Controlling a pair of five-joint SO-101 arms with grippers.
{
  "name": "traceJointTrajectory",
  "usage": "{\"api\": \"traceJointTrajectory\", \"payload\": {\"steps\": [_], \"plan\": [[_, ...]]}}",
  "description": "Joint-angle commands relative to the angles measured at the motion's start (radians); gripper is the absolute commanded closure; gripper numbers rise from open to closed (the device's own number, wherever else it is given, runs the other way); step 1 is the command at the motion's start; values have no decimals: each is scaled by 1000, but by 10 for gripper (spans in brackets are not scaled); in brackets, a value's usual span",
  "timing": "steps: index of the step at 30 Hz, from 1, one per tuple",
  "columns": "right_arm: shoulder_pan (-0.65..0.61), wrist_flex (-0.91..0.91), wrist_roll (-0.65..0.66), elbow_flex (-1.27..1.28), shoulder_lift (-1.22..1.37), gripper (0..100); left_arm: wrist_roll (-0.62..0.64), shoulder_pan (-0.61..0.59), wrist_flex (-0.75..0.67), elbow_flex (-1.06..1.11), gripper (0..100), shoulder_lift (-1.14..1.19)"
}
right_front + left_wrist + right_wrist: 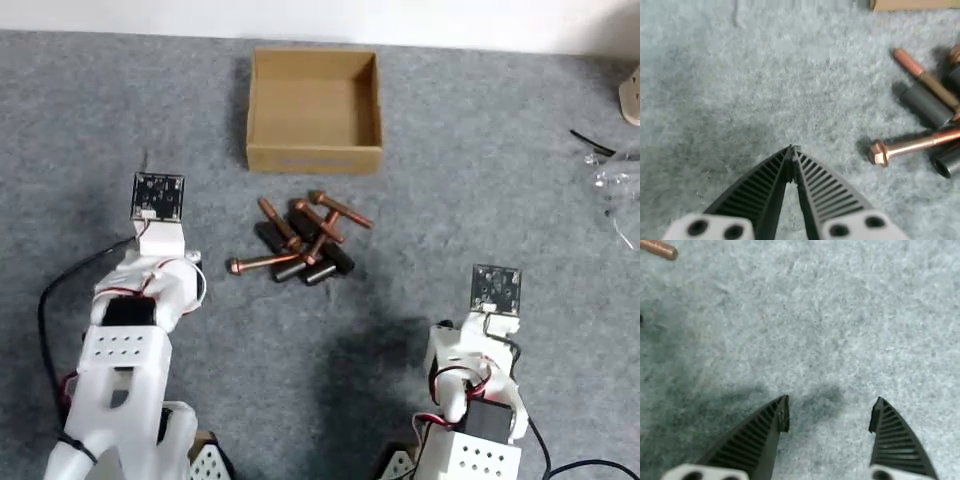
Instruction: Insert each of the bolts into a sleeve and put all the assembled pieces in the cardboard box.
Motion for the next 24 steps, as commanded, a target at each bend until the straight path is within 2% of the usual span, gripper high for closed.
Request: {"api": "traceJointTrajectory", "payload": {"steps": [1, 4, 8, 12, 16, 19, 24], "plan": [[31, -33, 2, 130, -12, 754, 8, -12, -72, 21, 990, 2], [93, -33, 5, 128, -15, 754, 9, -7, -78, 22, 990, 2], [136, -41, 163, 58, -15, 754, 52, -7, -95, 12, 989, 2], [-12, -35, 84, -81, 5, 754, 55, -10, -110, 15, 989, 2], [-177, -84, 80, -183, 134, 754, 57, 5, -115, 28, 989, 2], [-263, -171, 80, -277, 358, 754, 57, 4, -129, 30, 989, 2], [-390, -228, 34, -591, 851, 754, 57, 4, -147, 35, 989, 2]]}}
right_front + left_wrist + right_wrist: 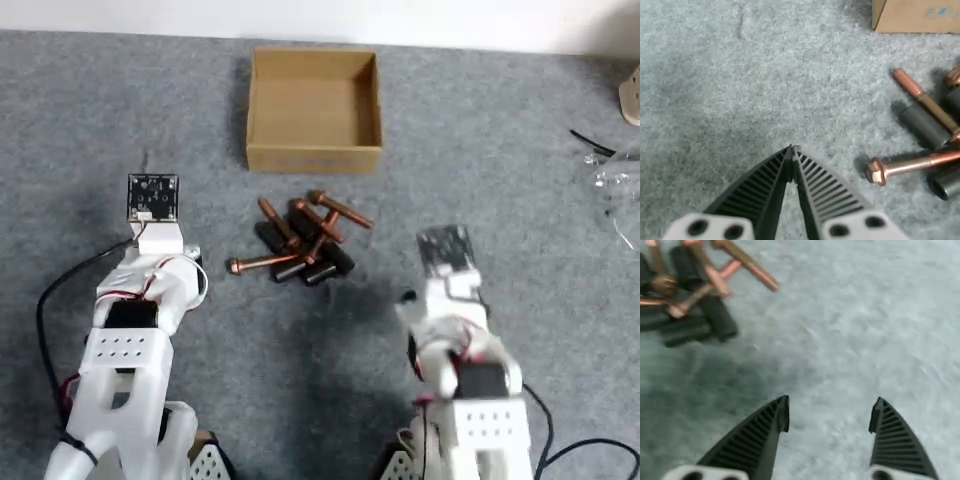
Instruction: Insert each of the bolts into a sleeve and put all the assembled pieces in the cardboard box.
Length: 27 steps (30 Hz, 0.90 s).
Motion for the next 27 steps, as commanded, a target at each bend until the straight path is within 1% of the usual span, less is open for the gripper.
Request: {"api": "traceJointTrajectory", "payload": {"steps": [1, 6, 9, 12, 16, 19, 24, 27], "plan": [[-101, -47, -54, -282, 389, 754, 8, 4, -38, 1, 989, 2], [-200, -45, -72, -601, 773, 754, 8, 4, -43, 1, 989, 2], [-246, -45, -72, -742, 923, 754, 8, 4, -43, 1, 989, 2], [-288, -47, -69, -835, 1018, 754, 8, 4, -43, 1, 989, 2], [-314, -53, -68, -920, 1102, 754, 8, 4, -43, 1, 989, 2], [-323, -91, -66, -964, 1152, 754, 8, 4, -43, -1, 989, 2], [-329, -186, -66, -972, 1236, 754, 8, 2, -43, -2, 989, 2], [-331, -200, -66, -983, 1288, 754, 8, 2, -43, -2, 989, 2]]}}
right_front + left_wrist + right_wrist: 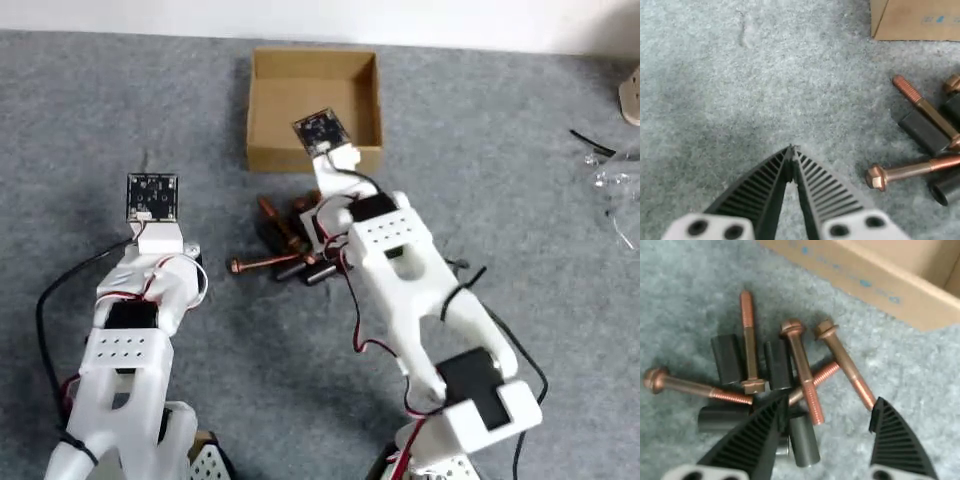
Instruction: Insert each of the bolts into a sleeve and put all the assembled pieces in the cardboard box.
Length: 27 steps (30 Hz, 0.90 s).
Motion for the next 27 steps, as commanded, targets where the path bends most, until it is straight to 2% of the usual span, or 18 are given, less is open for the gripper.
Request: {"api": "traceJointTrajectory", "payload": {"steps": [1, 15, 20, 22, 27], "plan": [[-15, -50, -3, -65, 30, 754, 8, 2, -15, -8, 989, 2], [-18, -73, 31, -298, 343, 754, 8, 2, -15, -10, 989, 2], [-18, -65, 31, -312, 357, 754, 8, 1, -15, -10, 989, 2], [-18, -4, 26, -318, 349, 754, 8, 1, -15, -10, 989, 2], [-38, 76, -11, -312, 219, 754, 8, -19, -17, -10, 989, 2]]}}
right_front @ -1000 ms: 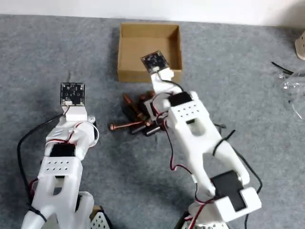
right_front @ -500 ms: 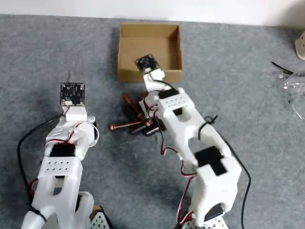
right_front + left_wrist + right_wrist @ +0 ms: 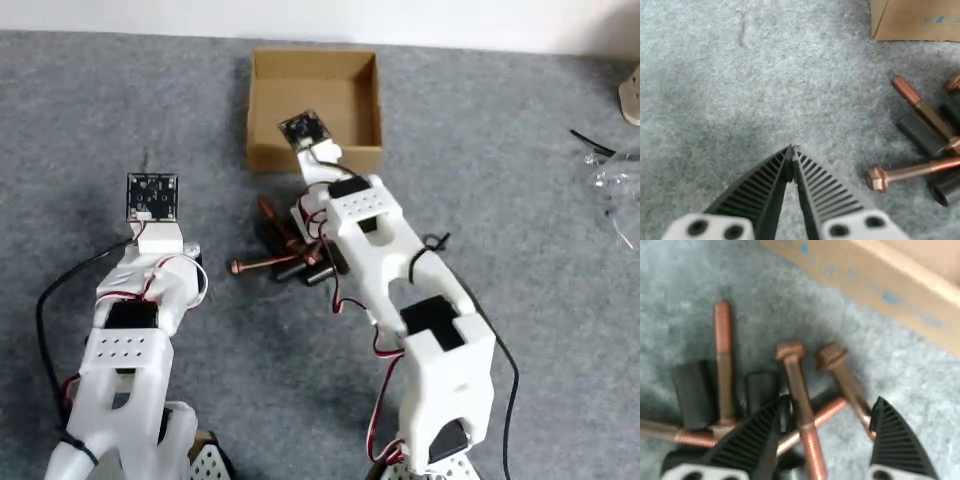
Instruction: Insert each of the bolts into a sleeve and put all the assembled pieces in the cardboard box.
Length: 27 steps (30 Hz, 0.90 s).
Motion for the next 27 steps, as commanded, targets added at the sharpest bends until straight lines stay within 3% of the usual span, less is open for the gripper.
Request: {"api": "traceJointTrajectory", "payload": {"steps": [1, 5, 12, 18, 27], "plan": [[-28, 36, -60, -18, -156, 754, 8, -19, -17, -10, 989, 2], [-39, 76, -120, 97, -317, 754, 8, -19, -17, -10, 989, 2], [-84, 82, -110, 338, -510, 754, 8, -19, -17, -8, 989, 2], [-18, 71, 6, 394, -515, 754, 8, -19, -17, -8, 989, 2], [15, -71, 14, 498, -403, 754, 8, -18, -17, -10, 989, 2]]}}
